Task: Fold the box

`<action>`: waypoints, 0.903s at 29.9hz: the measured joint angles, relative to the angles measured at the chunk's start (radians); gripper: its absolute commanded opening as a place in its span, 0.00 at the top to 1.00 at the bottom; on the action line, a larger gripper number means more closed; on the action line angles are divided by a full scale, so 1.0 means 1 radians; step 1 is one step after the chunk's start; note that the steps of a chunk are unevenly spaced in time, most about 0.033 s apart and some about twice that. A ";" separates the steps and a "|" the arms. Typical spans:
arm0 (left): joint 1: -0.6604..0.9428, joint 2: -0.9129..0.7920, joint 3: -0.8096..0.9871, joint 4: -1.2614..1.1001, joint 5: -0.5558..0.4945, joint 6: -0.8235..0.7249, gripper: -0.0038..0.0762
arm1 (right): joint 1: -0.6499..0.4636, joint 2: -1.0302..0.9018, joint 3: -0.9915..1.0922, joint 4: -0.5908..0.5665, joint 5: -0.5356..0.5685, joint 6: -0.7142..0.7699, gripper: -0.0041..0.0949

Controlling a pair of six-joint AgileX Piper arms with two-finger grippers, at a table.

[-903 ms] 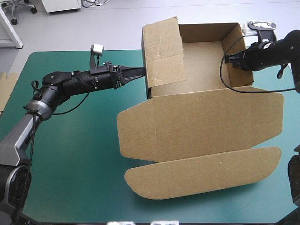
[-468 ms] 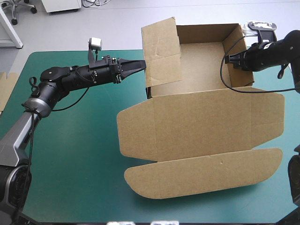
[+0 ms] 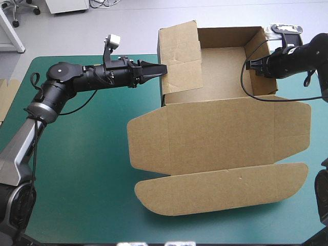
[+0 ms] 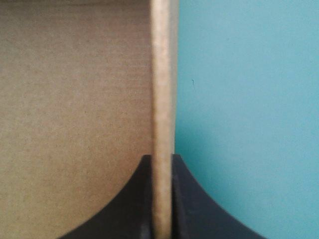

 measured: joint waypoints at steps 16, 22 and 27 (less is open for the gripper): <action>-0.001 0.000 -0.046 0.203 0.034 -0.130 0.43 | 0.028 0.004 0.000 -0.022 -0.001 0.030 0.97; -0.001 0.000 -0.085 0.301 0.057 -0.185 0.43 | 0.031 0.010 0.000 -0.024 0.004 0.035 0.97; -0.004 0.013 -0.158 0.404 0.045 -0.267 0.44 | 0.031 0.012 0.000 -0.024 0.006 0.053 0.97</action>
